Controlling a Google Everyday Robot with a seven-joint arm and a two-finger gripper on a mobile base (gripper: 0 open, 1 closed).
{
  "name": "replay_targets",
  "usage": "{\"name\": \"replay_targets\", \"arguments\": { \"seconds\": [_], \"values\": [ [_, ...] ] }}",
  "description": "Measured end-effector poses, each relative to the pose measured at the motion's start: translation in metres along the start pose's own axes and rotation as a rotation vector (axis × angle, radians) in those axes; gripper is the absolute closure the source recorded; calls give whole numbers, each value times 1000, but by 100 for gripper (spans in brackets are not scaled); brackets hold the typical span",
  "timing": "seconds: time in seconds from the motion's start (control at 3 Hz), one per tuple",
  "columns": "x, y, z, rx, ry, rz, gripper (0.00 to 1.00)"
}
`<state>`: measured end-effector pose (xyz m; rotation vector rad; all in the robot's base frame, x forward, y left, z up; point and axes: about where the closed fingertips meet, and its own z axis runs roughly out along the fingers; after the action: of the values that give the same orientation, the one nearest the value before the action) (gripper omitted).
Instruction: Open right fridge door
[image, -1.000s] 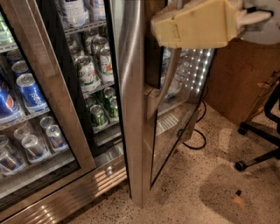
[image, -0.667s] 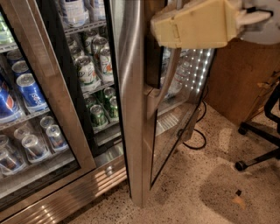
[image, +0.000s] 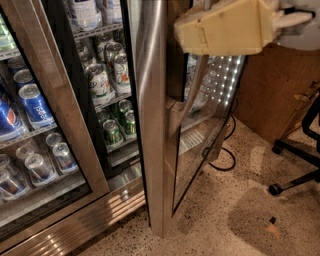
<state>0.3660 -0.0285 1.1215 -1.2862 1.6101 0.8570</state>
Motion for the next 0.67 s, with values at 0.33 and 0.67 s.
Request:
{"name": "replay_targets", "arguments": {
  "seconds": [0.33,0.67],
  "values": [
    [0,0,0,1,0,0,100],
    [0,0,0,1,0,0,82]
  ]
}}
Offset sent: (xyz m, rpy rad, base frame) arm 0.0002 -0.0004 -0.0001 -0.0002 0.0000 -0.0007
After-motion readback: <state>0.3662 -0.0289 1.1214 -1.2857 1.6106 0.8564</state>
